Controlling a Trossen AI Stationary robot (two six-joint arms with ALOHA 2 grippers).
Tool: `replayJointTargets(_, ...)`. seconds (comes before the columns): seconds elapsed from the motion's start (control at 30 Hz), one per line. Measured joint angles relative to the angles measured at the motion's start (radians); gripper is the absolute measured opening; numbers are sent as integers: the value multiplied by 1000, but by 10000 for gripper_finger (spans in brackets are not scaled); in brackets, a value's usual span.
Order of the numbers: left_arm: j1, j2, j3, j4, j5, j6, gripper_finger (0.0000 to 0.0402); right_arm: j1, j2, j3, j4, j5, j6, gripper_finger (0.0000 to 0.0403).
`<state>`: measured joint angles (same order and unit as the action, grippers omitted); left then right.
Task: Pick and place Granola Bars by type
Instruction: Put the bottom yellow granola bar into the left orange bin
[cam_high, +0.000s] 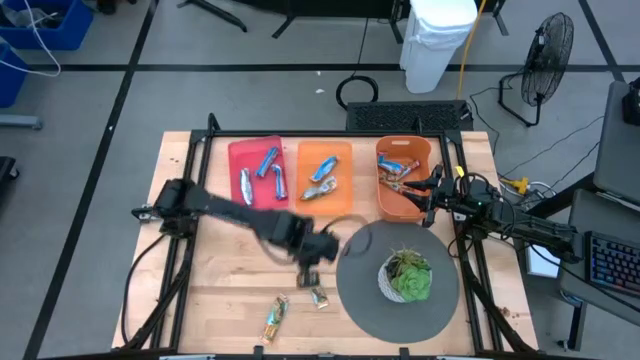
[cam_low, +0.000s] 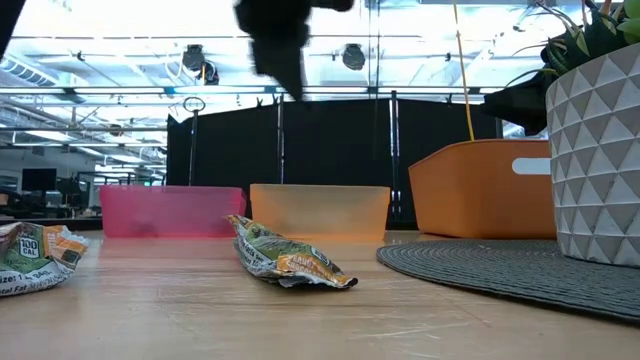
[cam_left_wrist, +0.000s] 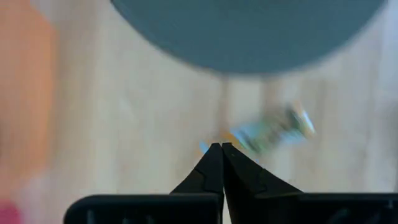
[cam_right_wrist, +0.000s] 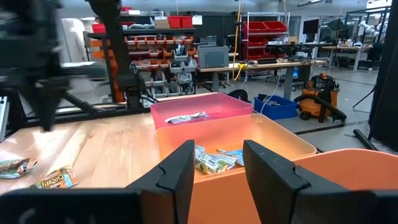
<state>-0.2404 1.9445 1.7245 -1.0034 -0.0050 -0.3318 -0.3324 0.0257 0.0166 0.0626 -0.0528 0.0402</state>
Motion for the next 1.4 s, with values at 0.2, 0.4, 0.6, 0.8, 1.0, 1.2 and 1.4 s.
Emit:
replayJointTargets(0.2,-202,0,0,-58,-44,-327,19,0,0,0,0,0,0,128)
replayJointTargets(0.4,-379,0,0,-40,-137,-675,36,0,0,0,0,0,0,128)
replayJointTargets(0.6,-493,1,0,-40,-295,-959,37,0,0,0,0,0,0,128)
replayJointTargets(0.8,-521,12,-91,-34,-252,-1147,37,0,0,0,0,0,0,128)
replayJointTargets(1.0,-499,14,-259,19,2,-1270,37,0,0,0,0,0,0,128)
replayJointTargets(1.2,-499,12,-341,230,7,-1270,38,0,0,0,0,0,0,128)
replayJointTargets(1.4,-485,12,-351,267,31,-1320,57,0,0,0,0,0,0,128)
